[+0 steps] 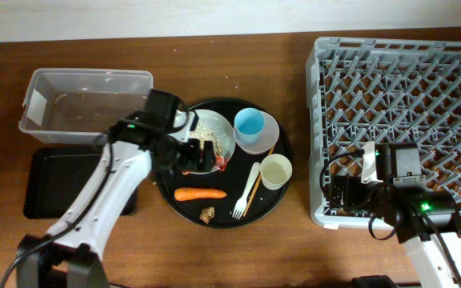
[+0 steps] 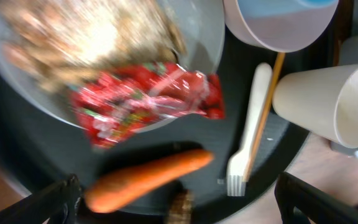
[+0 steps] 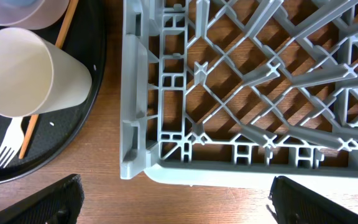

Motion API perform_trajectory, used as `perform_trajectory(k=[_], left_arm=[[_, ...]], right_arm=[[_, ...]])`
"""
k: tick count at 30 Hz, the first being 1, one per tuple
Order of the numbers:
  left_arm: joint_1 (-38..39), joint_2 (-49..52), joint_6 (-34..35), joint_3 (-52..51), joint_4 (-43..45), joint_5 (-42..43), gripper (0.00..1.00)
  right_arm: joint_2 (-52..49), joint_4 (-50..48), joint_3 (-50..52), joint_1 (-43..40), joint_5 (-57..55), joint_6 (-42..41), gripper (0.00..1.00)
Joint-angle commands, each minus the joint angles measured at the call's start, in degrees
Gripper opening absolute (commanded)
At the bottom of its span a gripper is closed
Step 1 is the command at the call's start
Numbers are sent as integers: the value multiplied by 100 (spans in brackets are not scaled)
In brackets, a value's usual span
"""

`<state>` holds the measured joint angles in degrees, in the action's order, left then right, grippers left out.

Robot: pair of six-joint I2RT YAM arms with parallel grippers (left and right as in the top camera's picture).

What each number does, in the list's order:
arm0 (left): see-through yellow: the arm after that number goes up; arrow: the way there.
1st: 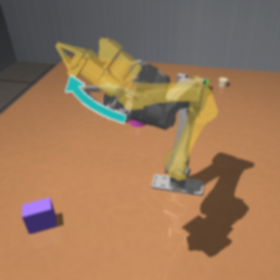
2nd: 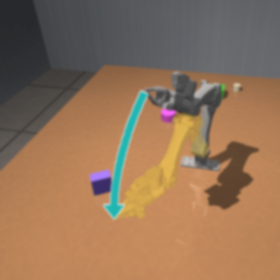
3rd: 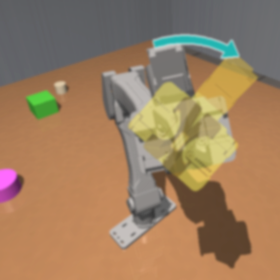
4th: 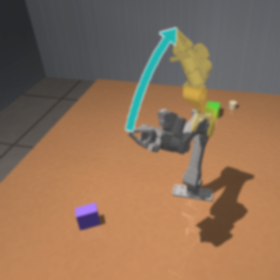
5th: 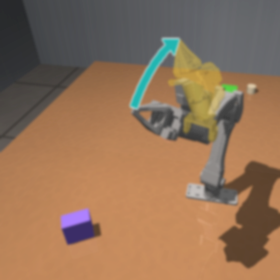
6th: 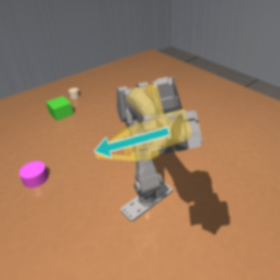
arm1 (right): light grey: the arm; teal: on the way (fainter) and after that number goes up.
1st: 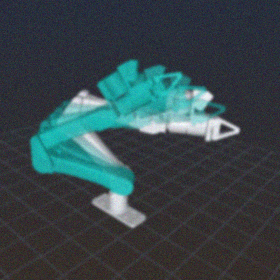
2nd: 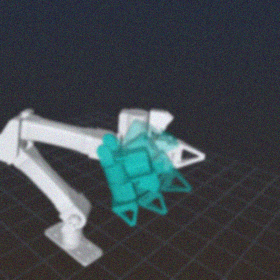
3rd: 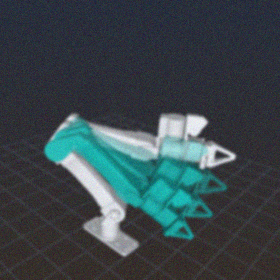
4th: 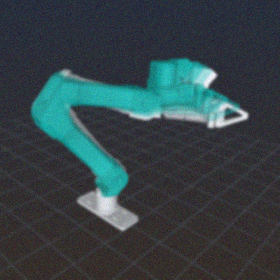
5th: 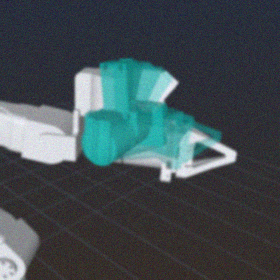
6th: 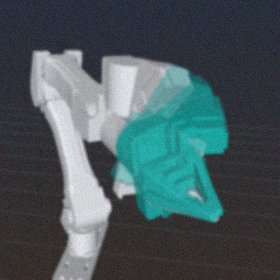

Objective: Sort waste into correct bins and load items into the dishwasher rack
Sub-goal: 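Grasp the red wrappers with the left gripper and drop them in the clear bin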

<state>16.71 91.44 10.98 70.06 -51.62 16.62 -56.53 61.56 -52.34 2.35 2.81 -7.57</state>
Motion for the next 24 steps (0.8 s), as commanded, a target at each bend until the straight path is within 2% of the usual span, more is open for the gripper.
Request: perform_trajectory(k=[1,4,6,8,12,15,16,17,18,20,23,24], left_arm=[[424,391,3462,-72,35,120,99],[623,708,5418,-72,455,-293,99],[695,1032,5718,-72,634,-337,99],[750,1346,5718,-72,907,-551,95],[752,1449,5711,-72,1064,-911,43],[752,1453,5711,-72,1067,-1071,18],[752,1453,5711,-70,1067,-1071,15],[752,1453,5709,-72,1062,-1067,6],[752,1451,5670,-70,1045,-1036,1],[752,1425,5598,-61,918,-1001,1],[752,800,4745,-48,763,-1038,1],[734,334,3952,-42,807,-1130,1]], right_arm=[[17,4,-94,26,-48,-26,99],[15,2,-94,26,-48,-26,99],[15,2,-94,26,-48,-26,99],[15,4,-94,26,-48,-28,99],[17,4,-94,26,-46,-26,99],[15,7,-94,26,-48,-26,99],[15,4,-94,26,-46,-26,99],[15,7,-94,26,-48,-26,99],[15,9,-94,26,-48,-26,99],[17,11,-94,26,-48,-26,99],[17,11,-94,26,-50,-26,99],[15,9,-94,26,-50,-26,99]])
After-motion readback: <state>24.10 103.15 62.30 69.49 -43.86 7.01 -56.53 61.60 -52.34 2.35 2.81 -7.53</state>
